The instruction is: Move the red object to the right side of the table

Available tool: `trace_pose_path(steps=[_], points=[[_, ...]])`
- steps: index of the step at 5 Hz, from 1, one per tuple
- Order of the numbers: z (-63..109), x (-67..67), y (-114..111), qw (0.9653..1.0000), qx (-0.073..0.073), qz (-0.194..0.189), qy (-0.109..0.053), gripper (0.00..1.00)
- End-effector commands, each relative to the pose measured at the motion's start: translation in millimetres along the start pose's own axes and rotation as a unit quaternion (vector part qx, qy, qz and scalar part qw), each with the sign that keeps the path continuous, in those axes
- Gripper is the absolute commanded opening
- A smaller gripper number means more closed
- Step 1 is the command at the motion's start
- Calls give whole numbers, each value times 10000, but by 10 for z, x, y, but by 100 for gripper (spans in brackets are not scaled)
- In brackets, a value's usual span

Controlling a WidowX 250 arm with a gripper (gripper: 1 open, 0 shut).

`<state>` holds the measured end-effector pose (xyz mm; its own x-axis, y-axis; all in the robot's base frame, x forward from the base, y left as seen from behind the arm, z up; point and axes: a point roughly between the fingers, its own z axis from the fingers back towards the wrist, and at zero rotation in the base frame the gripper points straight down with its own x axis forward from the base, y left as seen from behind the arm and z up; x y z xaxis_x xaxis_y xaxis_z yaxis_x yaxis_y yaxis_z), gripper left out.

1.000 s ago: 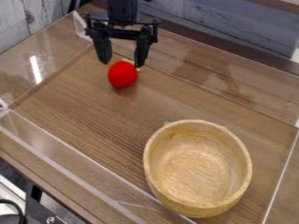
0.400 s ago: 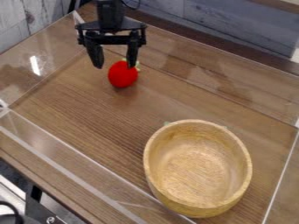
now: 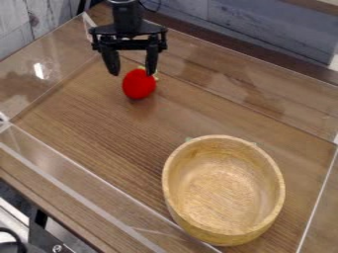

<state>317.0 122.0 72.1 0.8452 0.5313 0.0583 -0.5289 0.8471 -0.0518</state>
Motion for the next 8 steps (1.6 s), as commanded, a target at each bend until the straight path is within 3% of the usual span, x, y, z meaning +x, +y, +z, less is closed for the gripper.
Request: trace_pose_path(steps=[1,4,8], points=[[151,137,1,9994,-42,1,-331,100],[94,151,34,9990,16,-58,-433,100],[65,155,80,9989,102,44,-454,100]])
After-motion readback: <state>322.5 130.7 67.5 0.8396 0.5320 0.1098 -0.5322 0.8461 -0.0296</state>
